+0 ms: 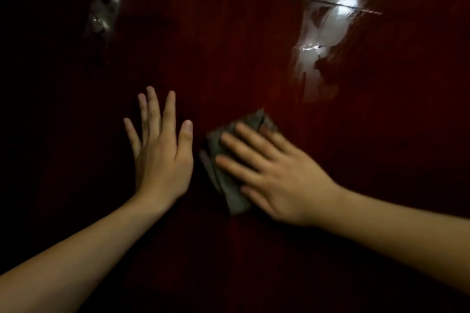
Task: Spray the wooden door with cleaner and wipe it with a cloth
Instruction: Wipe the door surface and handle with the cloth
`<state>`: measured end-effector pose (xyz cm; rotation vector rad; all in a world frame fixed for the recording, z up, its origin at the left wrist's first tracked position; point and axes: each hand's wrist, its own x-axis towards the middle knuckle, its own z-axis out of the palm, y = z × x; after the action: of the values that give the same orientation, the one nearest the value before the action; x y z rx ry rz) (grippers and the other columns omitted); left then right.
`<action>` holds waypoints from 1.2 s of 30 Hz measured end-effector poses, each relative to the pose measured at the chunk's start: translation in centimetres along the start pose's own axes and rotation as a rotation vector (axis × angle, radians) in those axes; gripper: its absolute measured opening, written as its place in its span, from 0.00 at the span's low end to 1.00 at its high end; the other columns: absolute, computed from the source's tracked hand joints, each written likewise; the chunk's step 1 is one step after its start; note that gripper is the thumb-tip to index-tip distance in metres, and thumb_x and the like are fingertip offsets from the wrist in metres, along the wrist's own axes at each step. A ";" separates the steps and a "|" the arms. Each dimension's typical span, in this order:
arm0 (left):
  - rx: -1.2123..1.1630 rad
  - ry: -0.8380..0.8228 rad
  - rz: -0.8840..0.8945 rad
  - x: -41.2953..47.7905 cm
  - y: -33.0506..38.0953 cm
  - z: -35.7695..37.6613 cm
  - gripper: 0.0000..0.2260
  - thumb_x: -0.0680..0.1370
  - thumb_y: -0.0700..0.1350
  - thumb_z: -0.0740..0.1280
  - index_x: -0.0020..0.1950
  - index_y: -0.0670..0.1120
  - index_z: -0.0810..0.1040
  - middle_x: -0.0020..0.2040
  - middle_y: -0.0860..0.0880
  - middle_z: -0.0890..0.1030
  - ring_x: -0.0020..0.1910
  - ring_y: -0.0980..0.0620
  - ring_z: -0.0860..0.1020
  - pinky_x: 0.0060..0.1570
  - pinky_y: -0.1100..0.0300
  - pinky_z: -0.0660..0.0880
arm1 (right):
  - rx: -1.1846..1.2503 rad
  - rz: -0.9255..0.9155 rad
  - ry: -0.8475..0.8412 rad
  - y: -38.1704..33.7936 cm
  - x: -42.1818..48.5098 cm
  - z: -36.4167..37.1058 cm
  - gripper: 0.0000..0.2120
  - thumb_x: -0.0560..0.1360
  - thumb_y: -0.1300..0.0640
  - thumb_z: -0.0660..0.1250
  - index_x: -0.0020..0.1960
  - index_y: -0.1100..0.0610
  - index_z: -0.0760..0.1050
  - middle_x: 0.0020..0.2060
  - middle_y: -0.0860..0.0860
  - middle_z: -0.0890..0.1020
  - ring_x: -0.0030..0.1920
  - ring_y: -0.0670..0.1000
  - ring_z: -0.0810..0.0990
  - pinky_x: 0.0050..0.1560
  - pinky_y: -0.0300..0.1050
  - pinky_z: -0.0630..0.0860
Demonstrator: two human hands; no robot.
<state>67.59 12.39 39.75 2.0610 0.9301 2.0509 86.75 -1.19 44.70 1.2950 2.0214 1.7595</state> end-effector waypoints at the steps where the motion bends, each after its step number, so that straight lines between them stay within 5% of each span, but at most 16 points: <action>1: 0.002 -0.001 -0.001 0.1 0.5 0.2 0.30 0.83 0.62 0.43 0.85 0.55 0.46 0.85 0.53 0.38 0.82 0.58 0.33 0.80 0.45 0.31 | 0.005 -0.059 -0.041 -0.4 -1.4 0.1 0.30 0.84 0.43 0.51 0.84 0.48 0.52 0.84 0.53 0.49 0.84 0.57 0.44 0.79 0.60 0.56; 4: 0.005 -0.020 0.023 0.3 2.6 1.0 0.31 0.83 0.62 0.42 0.85 0.54 0.46 0.85 0.52 0.38 0.82 0.57 0.33 0.80 0.44 0.30 | -0.042 -0.066 -0.006 3.3 -1.9 -0.2 0.29 0.85 0.42 0.50 0.84 0.47 0.54 0.84 0.51 0.52 0.84 0.55 0.48 0.79 0.56 0.53; 8: 0.028 -0.051 0.134 0.4 5.8 2.6 0.31 0.83 0.61 0.43 0.85 0.53 0.45 0.85 0.51 0.38 0.82 0.58 0.33 0.79 0.44 0.29 | -0.089 0.270 0.085 14.2 2.1 -3.3 0.30 0.83 0.41 0.48 0.83 0.49 0.55 0.83 0.54 0.55 0.83 0.59 0.52 0.79 0.61 0.54; 12: 0.081 -0.062 0.197 0.9 9.4 4.5 0.31 0.83 0.62 0.41 0.85 0.54 0.44 0.85 0.52 0.38 0.82 0.58 0.32 0.78 0.42 0.28 | -0.024 0.635 0.097 23.6 3.4 -6.6 0.30 0.85 0.41 0.45 0.84 0.47 0.46 0.84 0.53 0.46 0.83 0.57 0.42 0.82 0.60 0.44; 15: 0.096 -0.030 0.151 1.2 10.6 5.2 0.32 0.82 0.63 0.40 0.85 0.53 0.44 0.85 0.51 0.38 0.82 0.56 0.32 0.78 0.41 0.28 | 0.012 0.688 0.112 22.1 2.5 -6.2 0.30 0.85 0.42 0.45 0.85 0.48 0.46 0.84 0.54 0.45 0.83 0.58 0.41 0.82 0.59 0.41; 19: 0.086 -0.008 0.158 0.9 10.6 5.6 0.32 0.83 0.62 0.42 0.86 0.50 0.46 0.86 0.50 0.40 0.83 0.56 0.35 0.79 0.41 0.31 | 0.001 0.357 0.115 10.9 -3.2 -2.1 0.31 0.82 0.44 0.52 0.83 0.51 0.56 0.83 0.57 0.53 0.83 0.63 0.47 0.81 0.63 0.48; 22: 0.037 0.004 0.143 0.7 10.9 5.7 0.32 0.83 0.61 0.42 0.86 0.49 0.47 0.86 0.50 0.42 0.83 0.58 0.35 0.80 0.41 0.32 | 0.030 0.216 -0.024 3.5 -9.4 -0.1 0.31 0.84 0.43 0.52 0.84 0.48 0.51 0.84 0.54 0.48 0.83 0.60 0.41 0.80 0.62 0.49; 25: 0.025 -0.010 0.179 0.3 12.0 6.1 0.31 0.84 0.60 0.43 0.85 0.49 0.47 0.86 0.50 0.42 0.83 0.57 0.36 0.80 0.42 0.32 | 0.034 0.194 -0.050 3.8 -11.5 0.3 0.30 0.85 0.42 0.51 0.84 0.46 0.49 0.84 0.52 0.47 0.83 0.56 0.41 0.80 0.58 0.49; 29: 0.048 -0.050 0.299 0.3 15.1 7.4 0.31 0.84 0.58 0.44 0.85 0.49 0.47 0.86 0.49 0.41 0.83 0.56 0.36 0.80 0.41 0.32 | -0.025 0.448 0.042 12.3 -10.3 -1.1 0.30 0.83 0.42 0.51 0.84 0.47 0.54 0.84 0.54 0.53 0.83 0.58 0.48 0.80 0.59 0.50; 33: 0.182 0.003 0.406 1.2 18.7 9.2 0.31 0.85 0.58 0.43 0.85 0.47 0.47 0.86 0.46 0.42 0.84 0.52 0.37 0.79 0.38 0.32 | 0.011 0.766 0.081 22.2 -8.7 -4.0 0.29 0.85 0.42 0.45 0.84 0.47 0.44 0.84 0.53 0.44 0.83 0.57 0.40 0.82 0.59 0.41; 36: 0.250 -0.004 0.409 0.6 19.4 10.6 0.31 0.85 0.58 0.42 0.85 0.45 0.47 0.86 0.45 0.43 0.84 0.50 0.39 0.81 0.37 0.37 | 0.051 0.919 0.113 23.3 -8.6 -4.3 0.29 0.85 0.42 0.42 0.84 0.47 0.42 0.84 0.53 0.42 0.83 0.57 0.38 0.82 0.59 0.40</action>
<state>84.23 0.63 48.34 2.5686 0.8589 2.2086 100.74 -11.80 62.78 2.4468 1.6075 2.1218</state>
